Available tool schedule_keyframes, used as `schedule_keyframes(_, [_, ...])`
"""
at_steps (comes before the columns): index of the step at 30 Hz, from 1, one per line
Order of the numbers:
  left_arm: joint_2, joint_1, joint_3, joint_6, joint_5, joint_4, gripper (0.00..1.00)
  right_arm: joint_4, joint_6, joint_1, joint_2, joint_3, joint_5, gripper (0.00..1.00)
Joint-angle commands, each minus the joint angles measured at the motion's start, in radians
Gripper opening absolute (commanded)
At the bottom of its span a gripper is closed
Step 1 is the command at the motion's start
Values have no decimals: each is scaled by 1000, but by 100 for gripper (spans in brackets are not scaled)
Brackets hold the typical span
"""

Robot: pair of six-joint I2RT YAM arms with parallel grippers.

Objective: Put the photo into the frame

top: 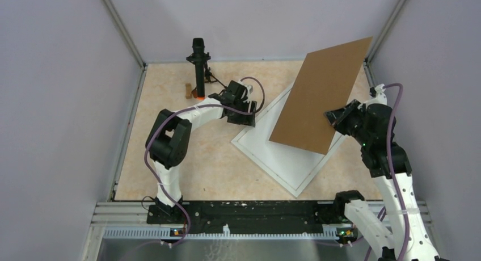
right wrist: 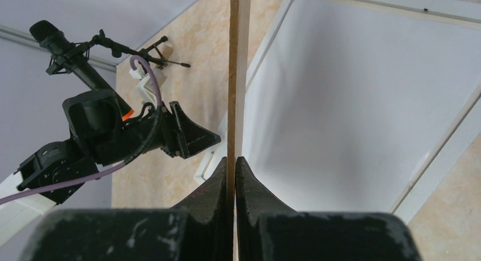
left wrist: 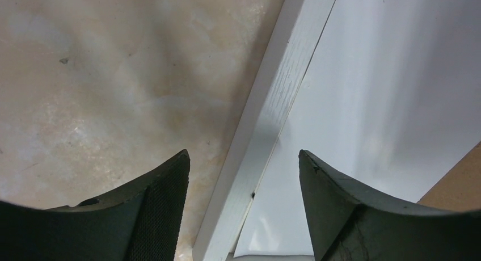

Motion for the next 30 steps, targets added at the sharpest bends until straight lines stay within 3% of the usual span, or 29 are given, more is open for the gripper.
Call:
schedule_keyframes(1, [42,1,58,-32,19,16,74,152,-2,-2,-23,3,-16,0])
schedule_keyframes(6, [56,1,17,-72,35,35,69,196,29,-1,-25,-19,-8,0])
schedule_keyframes(9, [46,2,1,-90,-28,0,67,242,80,-3,-29,-34,-6,0])
schedule_keyframes(13, [-124,8,-102,-75,-16,57,86,373,161,-2,-59,-82,-33,0])
schedule_keyframes(17, [-276,18,-57,-53,113,-26,98,465,169,-2,-49,-98,-103,0])
schedule_keyframes(20, [-393,60,-22,-55,177,-92,99,536,177,-2,-48,-129,-172,0])
schedule_keyframes(23, [-509,167,-39,-99,336,-70,99,663,188,-2,-58,-188,-272,0])
schedule_keyframes(26, [-617,274,-103,-175,525,52,99,817,233,-1,-69,-241,-379,0])
schedule_keyframes(30, [-742,365,-271,-369,706,362,99,1019,318,-2,-96,-300,-473,0])
